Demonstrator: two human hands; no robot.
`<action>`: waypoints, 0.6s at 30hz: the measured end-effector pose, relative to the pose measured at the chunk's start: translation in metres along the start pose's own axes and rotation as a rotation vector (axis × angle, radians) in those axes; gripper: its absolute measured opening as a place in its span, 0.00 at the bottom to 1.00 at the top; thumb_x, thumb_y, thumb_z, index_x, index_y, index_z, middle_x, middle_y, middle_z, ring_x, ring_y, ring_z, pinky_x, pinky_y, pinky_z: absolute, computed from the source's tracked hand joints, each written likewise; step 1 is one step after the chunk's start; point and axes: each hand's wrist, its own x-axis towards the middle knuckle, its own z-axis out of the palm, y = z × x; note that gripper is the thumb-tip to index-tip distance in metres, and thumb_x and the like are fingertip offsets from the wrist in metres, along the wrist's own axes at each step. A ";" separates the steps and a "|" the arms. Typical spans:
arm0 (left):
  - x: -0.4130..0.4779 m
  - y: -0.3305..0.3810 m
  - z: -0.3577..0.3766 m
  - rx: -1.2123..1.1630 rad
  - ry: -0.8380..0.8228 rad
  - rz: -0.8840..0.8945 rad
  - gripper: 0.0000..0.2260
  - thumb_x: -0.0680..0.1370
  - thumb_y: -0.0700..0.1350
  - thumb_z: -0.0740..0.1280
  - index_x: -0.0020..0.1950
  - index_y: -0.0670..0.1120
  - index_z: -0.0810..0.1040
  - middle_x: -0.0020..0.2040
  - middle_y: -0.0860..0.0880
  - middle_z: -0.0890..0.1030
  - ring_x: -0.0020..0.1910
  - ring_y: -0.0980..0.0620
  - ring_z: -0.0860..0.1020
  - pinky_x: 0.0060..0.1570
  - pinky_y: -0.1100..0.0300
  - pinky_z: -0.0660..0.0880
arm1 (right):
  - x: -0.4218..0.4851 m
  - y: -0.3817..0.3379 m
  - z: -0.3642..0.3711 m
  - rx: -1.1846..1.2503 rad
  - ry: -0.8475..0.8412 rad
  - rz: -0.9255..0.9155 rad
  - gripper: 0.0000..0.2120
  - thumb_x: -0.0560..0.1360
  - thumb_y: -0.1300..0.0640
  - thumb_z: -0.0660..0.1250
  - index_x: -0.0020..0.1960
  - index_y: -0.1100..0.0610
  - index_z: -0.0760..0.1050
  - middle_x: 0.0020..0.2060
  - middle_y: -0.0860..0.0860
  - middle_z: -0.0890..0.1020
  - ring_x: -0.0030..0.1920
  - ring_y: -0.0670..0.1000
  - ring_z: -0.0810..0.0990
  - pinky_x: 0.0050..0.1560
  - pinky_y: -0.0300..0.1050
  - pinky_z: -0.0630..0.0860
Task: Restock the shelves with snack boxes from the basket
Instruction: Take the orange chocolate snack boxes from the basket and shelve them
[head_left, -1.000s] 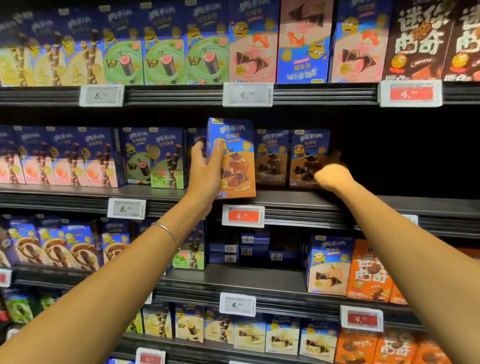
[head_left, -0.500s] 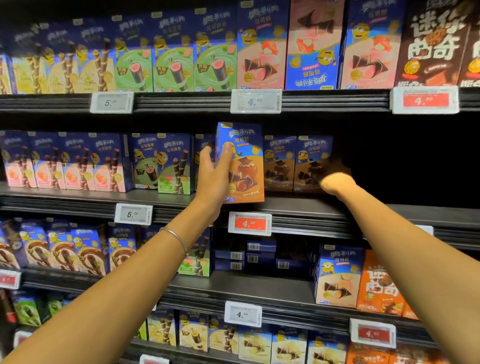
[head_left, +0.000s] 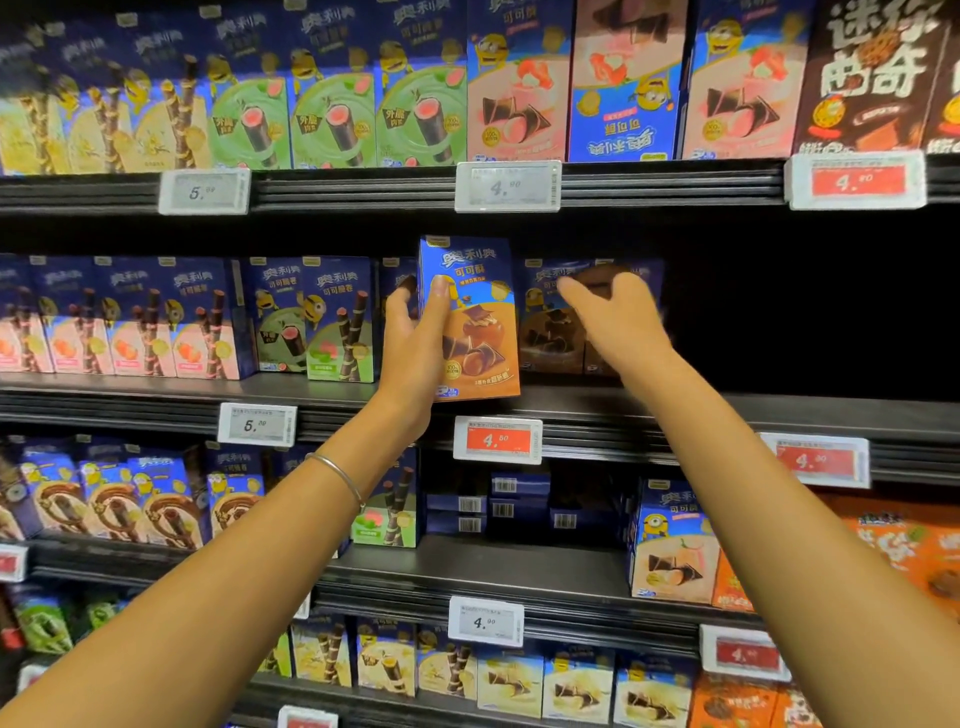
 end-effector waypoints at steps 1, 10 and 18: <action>-0.001 0.000 0.000 -0.011 -0.005 0.001 0.24 0.86 0.55 0.63 0.76 0.43 0.66 0.43 0.59 0.88 0.44 0.57 0.88 0.35 0.66 0.81 | -0.009 -0.010 0.004 0.047 -0.093 0.007 0.22 0.77 0.40 0.68 0.60 0.56 0.76 0.57 0.52 0.81 0.58 0.54 0.80 0.59 0.56 0.80; -0.014 0.012 -0.005 -0.096 -0.023 0.037 0.22 0.86 0.53 0.64 0.77 0.45 0.67 0.52 0.53 0.88 0.48 0.54 0.88 0.40 0.61 0.83 | -0.050 -0.036 0.025 0.206 -0.405 0.003 0.18 0.78 0.45 0.70 0.61 0.53 0.73 0.51 0.45 0.82 0.44 0.44 0.86 0.41 0.43 0.84; -0.010 0.010 -0.028 -0.158 0.073 0.076 0.16 0.87 0.55 0.60 0.70 0.47 0.70 0.61 0.47 0.85 0.55 0.49 0.87 0.46 0.58 0.84 | -0.063 -0.046 0.034 0.265 -0.447 -0.007 0.14 0.79 0.50 0.70 0.62 0.55 0.75 0.49 0.45 0.83 0.45 0.39 0.86 0.39 0.43 0.84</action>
